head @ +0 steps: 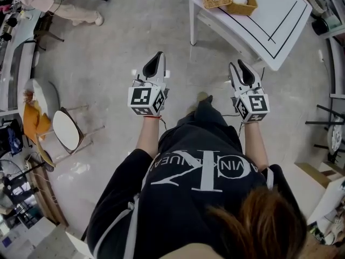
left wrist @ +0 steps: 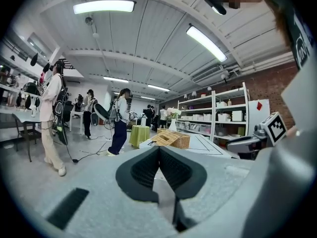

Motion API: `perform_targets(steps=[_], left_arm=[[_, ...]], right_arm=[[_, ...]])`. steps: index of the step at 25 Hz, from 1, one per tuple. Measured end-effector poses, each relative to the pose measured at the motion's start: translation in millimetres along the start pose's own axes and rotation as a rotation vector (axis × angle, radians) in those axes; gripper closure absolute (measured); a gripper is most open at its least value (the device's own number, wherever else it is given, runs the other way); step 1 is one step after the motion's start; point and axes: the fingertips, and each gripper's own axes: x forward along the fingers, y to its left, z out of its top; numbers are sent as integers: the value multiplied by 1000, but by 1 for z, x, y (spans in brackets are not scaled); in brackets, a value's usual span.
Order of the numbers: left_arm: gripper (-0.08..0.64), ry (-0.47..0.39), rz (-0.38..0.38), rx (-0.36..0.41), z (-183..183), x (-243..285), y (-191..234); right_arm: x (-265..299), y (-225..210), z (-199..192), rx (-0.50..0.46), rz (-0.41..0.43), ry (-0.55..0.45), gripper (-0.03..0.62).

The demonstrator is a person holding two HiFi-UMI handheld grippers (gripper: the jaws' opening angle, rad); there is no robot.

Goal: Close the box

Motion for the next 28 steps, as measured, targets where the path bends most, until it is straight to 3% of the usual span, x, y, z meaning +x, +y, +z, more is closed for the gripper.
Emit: perform_targets(steps=[19, 28], left_arm=[[549, 10, -24, 11, 15, 98, 39], [549, 21, -22, -22, 13, 152, 62]], right_arm=[[112, -37, 22, -66, 35, 18, 466], [172, -52, 29, -222, 53, 86, 462]])
